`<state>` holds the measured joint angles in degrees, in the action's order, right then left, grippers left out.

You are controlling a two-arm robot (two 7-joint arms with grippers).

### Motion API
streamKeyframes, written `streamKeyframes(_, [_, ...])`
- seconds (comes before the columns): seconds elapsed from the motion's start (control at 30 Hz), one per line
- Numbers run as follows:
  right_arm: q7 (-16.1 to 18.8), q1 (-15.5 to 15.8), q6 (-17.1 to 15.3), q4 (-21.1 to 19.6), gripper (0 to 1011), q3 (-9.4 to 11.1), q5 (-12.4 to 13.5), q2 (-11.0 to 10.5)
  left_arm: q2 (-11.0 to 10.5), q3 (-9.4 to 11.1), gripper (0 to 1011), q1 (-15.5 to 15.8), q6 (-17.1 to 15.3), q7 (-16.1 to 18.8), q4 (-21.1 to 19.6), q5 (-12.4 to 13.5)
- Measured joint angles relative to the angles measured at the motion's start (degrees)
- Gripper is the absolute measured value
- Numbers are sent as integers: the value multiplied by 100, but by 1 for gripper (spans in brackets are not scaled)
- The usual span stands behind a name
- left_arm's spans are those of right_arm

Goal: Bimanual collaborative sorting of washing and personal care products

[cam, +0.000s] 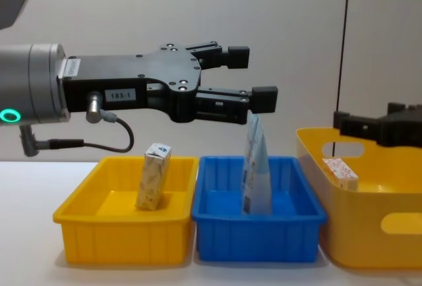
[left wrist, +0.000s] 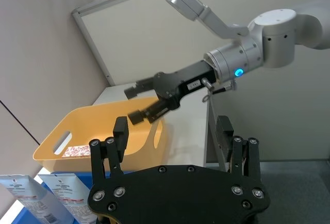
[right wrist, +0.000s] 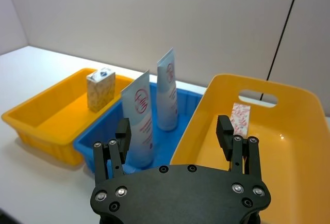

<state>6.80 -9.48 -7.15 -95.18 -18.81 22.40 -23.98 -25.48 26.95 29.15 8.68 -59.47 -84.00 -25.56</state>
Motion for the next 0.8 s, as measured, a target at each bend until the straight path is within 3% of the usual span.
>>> streamKeyframes(0.4, [-235, 116, -27, 74, 1004, -225, -342, 221, 0, 0, 1001, 0, 0, 0, 0, 0])
streamKeyframes(0.8, [-482, -83, 7, 560, 1004, -480, -714, 630, 0, 0, 1001, 0, 0, 0, 0, 0])
